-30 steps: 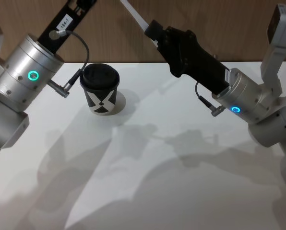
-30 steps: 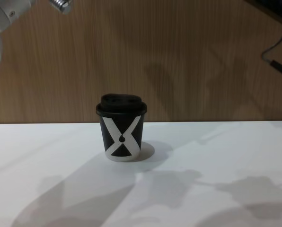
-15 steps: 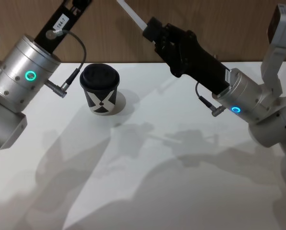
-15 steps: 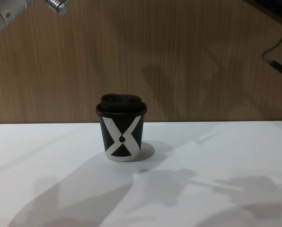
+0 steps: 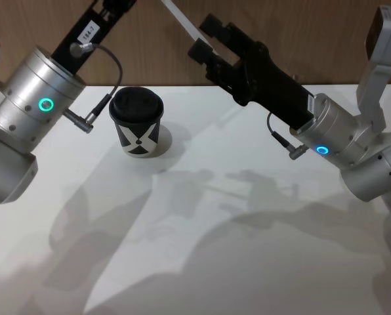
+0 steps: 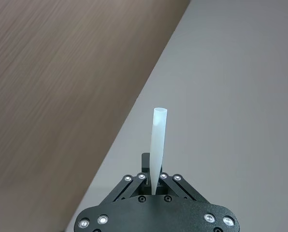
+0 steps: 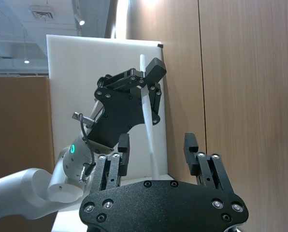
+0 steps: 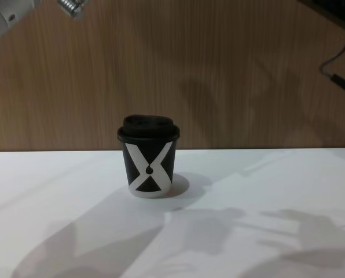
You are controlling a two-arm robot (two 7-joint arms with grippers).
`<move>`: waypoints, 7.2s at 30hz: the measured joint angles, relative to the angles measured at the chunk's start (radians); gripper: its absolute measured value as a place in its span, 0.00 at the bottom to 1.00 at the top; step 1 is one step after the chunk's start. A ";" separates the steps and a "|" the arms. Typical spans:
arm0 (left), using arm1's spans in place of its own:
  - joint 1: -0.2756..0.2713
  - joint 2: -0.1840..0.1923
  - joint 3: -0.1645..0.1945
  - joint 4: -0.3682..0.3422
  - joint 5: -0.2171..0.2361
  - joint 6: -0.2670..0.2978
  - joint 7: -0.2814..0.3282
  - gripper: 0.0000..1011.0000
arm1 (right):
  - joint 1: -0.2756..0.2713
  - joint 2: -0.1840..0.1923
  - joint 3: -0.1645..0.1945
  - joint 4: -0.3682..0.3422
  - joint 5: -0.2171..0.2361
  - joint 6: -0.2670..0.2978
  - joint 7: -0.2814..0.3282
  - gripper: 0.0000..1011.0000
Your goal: Pick up the straw with one hand, pass it to the other hand, and insert it into the cup.
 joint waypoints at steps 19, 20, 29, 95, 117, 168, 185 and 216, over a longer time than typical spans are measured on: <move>-0.047 0.049 0.057 -0.025 0.293 -0.146 0.095 0.00 | 0.000 0.000 0.000 0.000 0.000 0.000 0.000 0.99; -0.049 0.050 0.059 -0.026 0.305 -0.150 0.100 0.00 | 0.000 0.000 0.000 0.000 0.000 0.000 0.000 0.99; -0.073 0.071 0.081 -0.031 0.469 -0.178 0.181 0.00 | 0.000 0.000 0.000 0.000 0.000 0.000 0.000 0.99; -0.084 0.010 0.105 0.081 0.826 -0.020 0.470 0.00 | 0.000 0.000 0.000 0.000 0.000 0.000 0.000 0.99; -0.087 -0.013 0.096 0.099 0.835 -0.006 0.452 0.00 | 0.000 0.000 0.000 0.000 0.000 0.000 0.000 0.99; -0.094 -0.076 0.084 0.236 0.875 -0.035 0.404 0.18 | 0.000 0.000 0.000 0.000 0.000 0.000 0.000 0.99; -0.053 -0.061 0.055 0.200 0.883 -0.048 0.396 0.71 | 0.000 0.000 0.000 0.000 0.000 0.000 0.000 0.99; 0.153 0.075 -0.072 -0.056 0.730 0.014 0.289 0.99 | 0.000 0.002 -0.002 0.000 -0.001 0.000 0.000 0.99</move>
